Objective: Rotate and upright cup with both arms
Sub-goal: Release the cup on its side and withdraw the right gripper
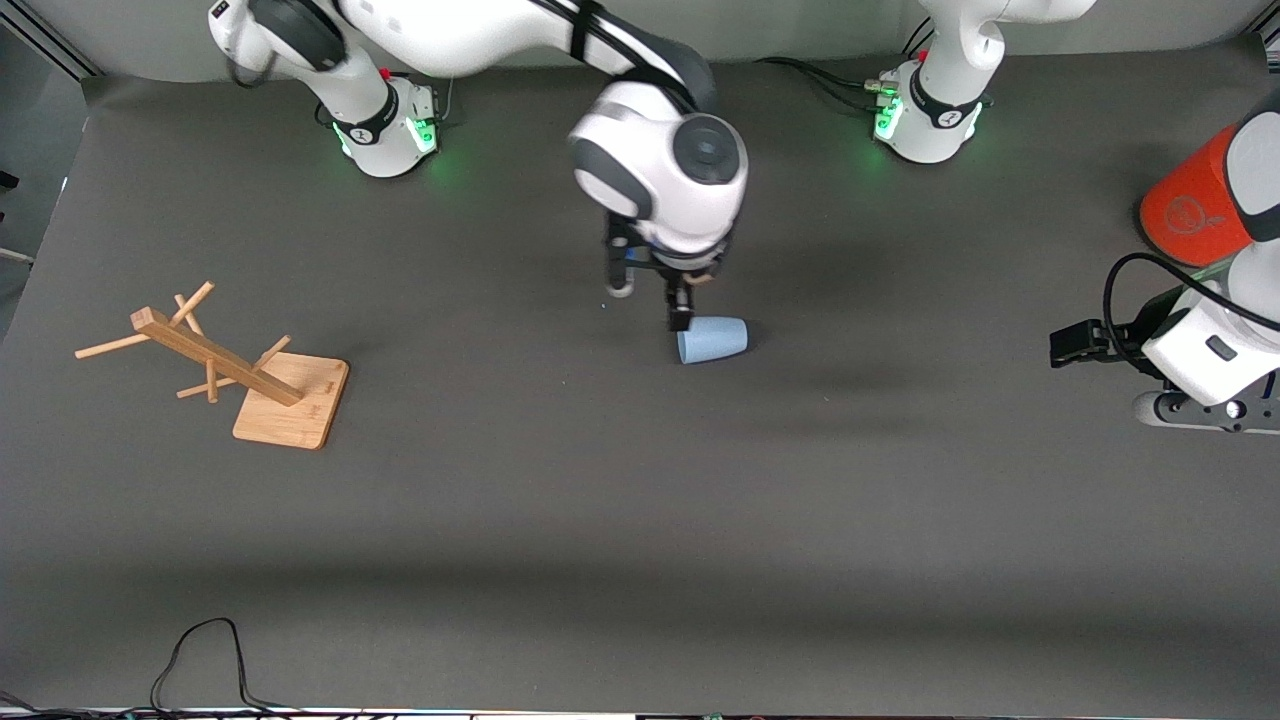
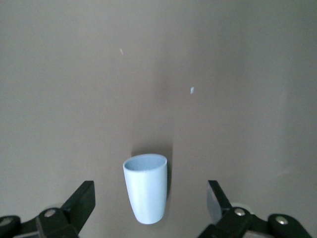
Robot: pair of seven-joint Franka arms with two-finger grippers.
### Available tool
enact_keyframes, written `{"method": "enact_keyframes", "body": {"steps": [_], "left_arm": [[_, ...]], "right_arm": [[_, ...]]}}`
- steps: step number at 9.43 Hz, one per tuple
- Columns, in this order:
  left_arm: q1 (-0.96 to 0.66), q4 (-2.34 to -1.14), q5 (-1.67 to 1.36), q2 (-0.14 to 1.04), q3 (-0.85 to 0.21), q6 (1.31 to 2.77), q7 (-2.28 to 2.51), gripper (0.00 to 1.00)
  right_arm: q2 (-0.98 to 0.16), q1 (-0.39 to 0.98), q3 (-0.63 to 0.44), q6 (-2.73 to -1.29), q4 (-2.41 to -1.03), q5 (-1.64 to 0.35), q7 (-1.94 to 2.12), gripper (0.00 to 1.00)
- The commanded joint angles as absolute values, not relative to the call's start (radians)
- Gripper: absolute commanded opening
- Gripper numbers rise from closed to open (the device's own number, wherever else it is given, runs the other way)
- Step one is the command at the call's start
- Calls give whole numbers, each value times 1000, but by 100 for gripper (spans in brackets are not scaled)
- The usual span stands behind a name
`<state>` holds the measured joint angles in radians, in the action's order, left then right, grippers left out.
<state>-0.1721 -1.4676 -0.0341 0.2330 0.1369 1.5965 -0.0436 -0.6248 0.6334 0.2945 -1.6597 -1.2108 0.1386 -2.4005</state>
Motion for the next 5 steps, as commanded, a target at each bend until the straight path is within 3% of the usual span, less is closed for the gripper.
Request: {"method": "enact_keyframes", "body": {"steps": [1, 5], "left_arm": [[-207, -1442, -43, 233, 144, 1577, -14, 100], [-400, -1427, -32, 236, 144, 1581, 295, 100]], "right_arm": [[-418, 484, 301, -1565, -1367, 69, -2129, 100], [-180, 231, 299, -1471, -1483, 69, -1565, 100]]}}
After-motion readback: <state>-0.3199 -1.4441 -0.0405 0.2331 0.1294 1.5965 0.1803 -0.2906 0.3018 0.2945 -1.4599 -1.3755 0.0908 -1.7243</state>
